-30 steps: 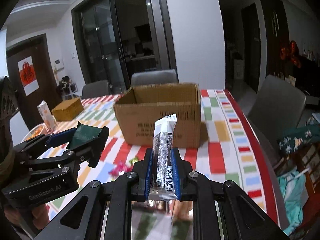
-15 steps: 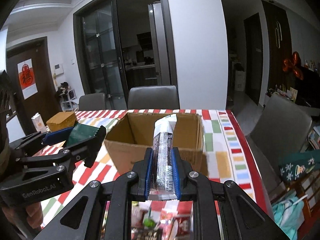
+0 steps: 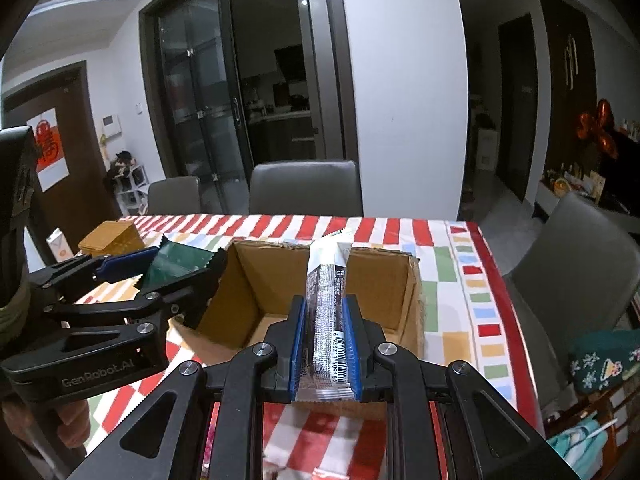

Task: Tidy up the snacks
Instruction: 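Carry the silver stick snack into the box and open the right tool, then grasp the green lollipop with the left tool while the right tool grasps another lollipop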

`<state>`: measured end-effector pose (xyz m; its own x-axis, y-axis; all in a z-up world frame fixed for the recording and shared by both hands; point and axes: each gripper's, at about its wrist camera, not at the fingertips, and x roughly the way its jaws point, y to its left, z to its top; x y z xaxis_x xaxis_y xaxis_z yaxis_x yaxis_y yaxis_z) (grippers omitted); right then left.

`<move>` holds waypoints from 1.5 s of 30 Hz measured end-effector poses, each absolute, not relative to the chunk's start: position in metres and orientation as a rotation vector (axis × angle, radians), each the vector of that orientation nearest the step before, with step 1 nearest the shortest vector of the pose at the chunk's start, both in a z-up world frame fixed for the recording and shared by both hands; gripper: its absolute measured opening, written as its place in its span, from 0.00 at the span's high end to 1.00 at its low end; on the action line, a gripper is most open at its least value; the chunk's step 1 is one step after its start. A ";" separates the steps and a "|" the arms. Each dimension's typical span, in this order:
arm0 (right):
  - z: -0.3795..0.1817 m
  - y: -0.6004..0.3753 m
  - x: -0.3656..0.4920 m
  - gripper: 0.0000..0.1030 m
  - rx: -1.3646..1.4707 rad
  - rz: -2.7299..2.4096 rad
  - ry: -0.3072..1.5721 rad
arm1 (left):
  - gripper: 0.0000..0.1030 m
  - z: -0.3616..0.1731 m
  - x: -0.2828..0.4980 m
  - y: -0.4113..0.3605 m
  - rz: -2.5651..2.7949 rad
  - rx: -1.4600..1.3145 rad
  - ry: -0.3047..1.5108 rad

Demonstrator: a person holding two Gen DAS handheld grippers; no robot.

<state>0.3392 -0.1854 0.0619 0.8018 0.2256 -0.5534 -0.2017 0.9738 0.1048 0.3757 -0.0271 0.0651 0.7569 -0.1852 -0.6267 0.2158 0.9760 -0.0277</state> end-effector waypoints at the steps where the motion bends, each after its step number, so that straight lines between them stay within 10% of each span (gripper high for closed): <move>1: 0.059 -0.186 0.347 0.81 0.051 0.228 0.614 | 0.35 0.065 0.379 -0.027 -0.220 0.045 0.685; 10: 0.050 -0.182 0.380 0.80 0.056 0.232 0.673 | 0.24 0.052 0.412 -0.027 -0.202 0.018 0.766; 13: 0.053 -0.181 0.375 0.63 0.034 0.205 0.658 | 0.19 0.053 0.405 -0.022 -0.188 0.026 0.755; 45: 0.031 -0.165 0.218 0.63 0.020 0.325 0.645 | 0.10 0.053 0.213 -0.004 -0.120 0.161 0.637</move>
